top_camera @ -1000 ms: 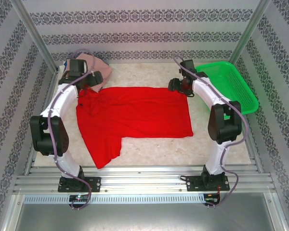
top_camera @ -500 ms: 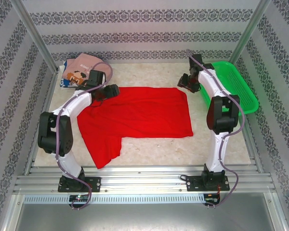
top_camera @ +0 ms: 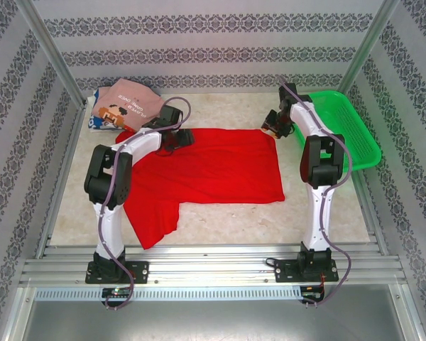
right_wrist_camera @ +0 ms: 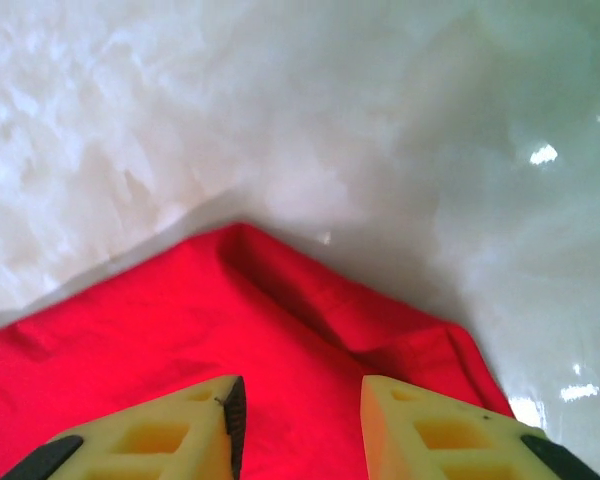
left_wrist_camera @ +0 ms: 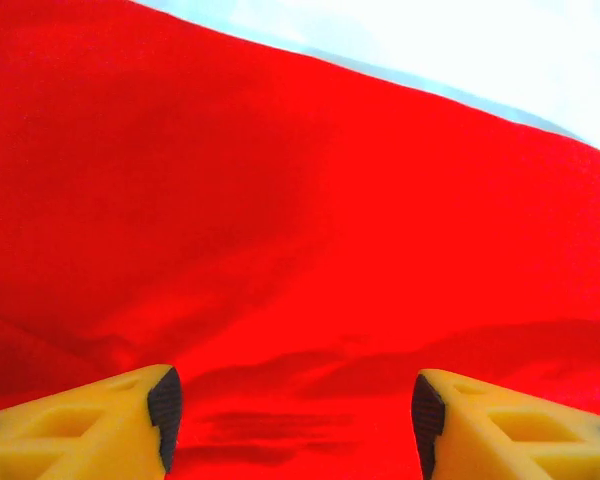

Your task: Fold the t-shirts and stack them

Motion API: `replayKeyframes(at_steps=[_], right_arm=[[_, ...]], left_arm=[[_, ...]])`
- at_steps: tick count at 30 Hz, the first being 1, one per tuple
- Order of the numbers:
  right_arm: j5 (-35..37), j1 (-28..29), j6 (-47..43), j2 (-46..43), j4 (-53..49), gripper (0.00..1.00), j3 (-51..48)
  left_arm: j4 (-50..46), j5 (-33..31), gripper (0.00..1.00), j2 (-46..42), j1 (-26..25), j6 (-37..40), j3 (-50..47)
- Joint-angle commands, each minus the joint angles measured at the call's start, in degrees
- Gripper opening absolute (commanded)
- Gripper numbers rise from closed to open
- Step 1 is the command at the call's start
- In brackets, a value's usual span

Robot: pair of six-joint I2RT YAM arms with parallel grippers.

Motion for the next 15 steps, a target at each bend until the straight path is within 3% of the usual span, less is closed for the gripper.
replayKeyframes(at_steps=[1,7,12,15], right_arm=[[-1.2,-0.6,1.7,3.4,-3.8,0.35,3.1],[-0.7,2.5,2.0,-0.8,-3.7,0.35,2.1],[11.1,4.7,5.0,-4.4,-2.9,0.36,-3.0],[13.8,4.7,6.9,-4.1,-1.0,0.35,-3.9]], left_arm=[[0.1,-2.7,0.63,2.0,0.0,-2.0,1.6],[-4.2,-4.8,0.62,4.5,0.4,-3.1,2.4],[-6.9,-6.7,0.6,5.8,0.7,-2.9,1.7],[-8.2,-8.0,0.59,5.7,1.2,-2.9,0.0]])
